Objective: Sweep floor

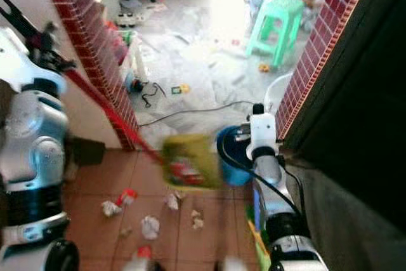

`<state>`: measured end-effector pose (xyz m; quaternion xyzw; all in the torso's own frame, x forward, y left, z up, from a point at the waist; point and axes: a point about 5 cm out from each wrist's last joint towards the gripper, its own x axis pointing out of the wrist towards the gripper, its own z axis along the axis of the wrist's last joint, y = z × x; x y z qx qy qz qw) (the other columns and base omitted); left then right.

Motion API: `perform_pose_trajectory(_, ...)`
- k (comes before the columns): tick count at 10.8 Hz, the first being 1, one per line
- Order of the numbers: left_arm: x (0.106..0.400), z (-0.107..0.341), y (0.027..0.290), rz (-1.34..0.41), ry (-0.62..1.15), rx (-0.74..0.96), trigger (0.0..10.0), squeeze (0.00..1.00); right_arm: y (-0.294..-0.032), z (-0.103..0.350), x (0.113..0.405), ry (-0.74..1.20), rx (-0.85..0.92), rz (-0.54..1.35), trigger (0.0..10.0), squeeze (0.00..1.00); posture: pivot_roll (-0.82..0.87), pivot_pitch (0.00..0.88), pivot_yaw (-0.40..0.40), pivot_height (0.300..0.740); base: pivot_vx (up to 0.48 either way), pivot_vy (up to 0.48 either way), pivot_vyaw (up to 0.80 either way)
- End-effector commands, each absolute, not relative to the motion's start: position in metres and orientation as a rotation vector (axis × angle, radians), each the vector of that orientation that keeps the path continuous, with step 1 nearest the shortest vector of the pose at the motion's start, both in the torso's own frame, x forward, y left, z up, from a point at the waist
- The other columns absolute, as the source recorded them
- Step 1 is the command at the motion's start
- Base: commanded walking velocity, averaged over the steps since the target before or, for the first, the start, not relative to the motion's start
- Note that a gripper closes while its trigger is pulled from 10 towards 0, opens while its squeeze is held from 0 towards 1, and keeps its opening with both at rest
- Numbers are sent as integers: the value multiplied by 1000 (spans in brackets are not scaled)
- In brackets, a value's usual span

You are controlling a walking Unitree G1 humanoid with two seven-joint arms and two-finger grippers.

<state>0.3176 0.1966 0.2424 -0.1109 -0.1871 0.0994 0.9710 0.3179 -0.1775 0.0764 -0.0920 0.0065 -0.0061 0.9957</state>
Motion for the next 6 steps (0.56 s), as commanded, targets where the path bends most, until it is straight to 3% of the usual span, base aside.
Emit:
perform_pose_trajectory(1,316,263,186,154,-465,-267,10000,0,-185,80,319,0,-191,-33,10000,0,-31,0,52,740,465,0,0)
perform_pose_trajectory(4,317,264,184,148,-463,-270,10000,0,-184,76,317,16,-190,-30,10000,0,-32,0,54,740,454,0,0)
perform_pose_trajectory(6,317,265,182,144,-462,-268,10000,0,-184,75,317,25,-188,-31,10000,0,-30,0,56,740,414,-124,-453)
